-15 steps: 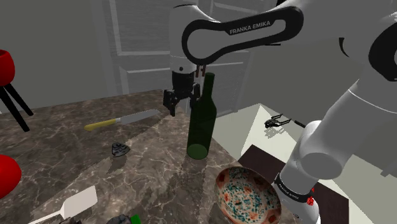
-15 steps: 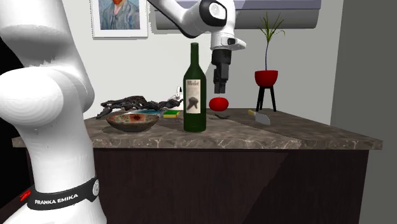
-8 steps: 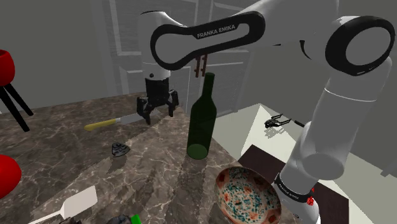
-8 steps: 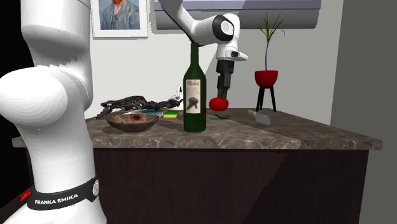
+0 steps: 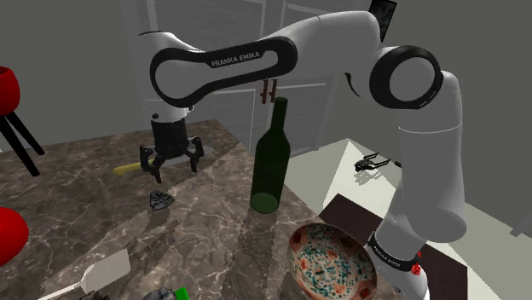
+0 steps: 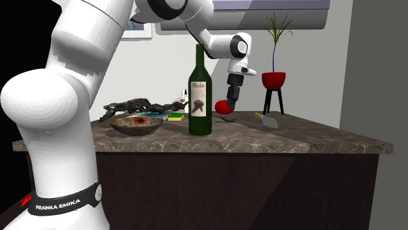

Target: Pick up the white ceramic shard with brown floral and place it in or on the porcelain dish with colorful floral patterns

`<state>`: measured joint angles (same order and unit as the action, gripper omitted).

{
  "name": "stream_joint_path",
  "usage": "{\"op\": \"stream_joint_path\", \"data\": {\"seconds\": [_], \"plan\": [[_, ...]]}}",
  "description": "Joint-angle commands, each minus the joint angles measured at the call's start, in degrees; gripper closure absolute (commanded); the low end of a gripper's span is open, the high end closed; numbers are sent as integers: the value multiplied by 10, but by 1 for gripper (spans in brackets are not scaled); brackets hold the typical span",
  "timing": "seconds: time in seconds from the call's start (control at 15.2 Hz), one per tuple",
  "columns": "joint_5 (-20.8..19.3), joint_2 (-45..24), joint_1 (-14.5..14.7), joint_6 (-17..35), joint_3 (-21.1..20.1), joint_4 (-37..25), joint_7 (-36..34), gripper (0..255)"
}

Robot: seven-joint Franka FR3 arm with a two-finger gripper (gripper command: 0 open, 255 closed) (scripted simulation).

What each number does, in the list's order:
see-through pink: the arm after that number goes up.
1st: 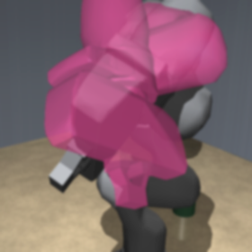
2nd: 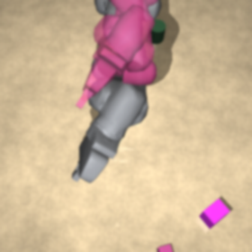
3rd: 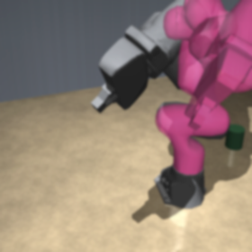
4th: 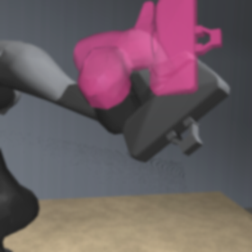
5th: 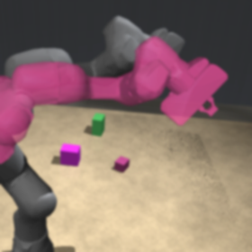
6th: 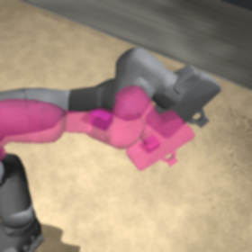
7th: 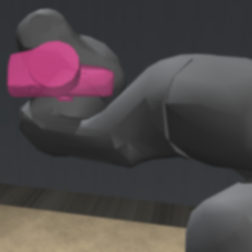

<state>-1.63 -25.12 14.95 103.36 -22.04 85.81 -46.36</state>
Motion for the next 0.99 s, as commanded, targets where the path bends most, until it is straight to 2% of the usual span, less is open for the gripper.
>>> {"op": "stream_joint_path", "data": {"seconds": [0.0, 0.13, 0.59, 0.92], "plan": [[-8, -55, 18, -19, 1, -70, -15, 0], [-14, -107, 37, -40, 3, -139, -26, 0], [-14, -107, 36, 14, 4, -85, -27, 0], [-14, -107, 36, 19, 4, -82, -27, 0]]}}
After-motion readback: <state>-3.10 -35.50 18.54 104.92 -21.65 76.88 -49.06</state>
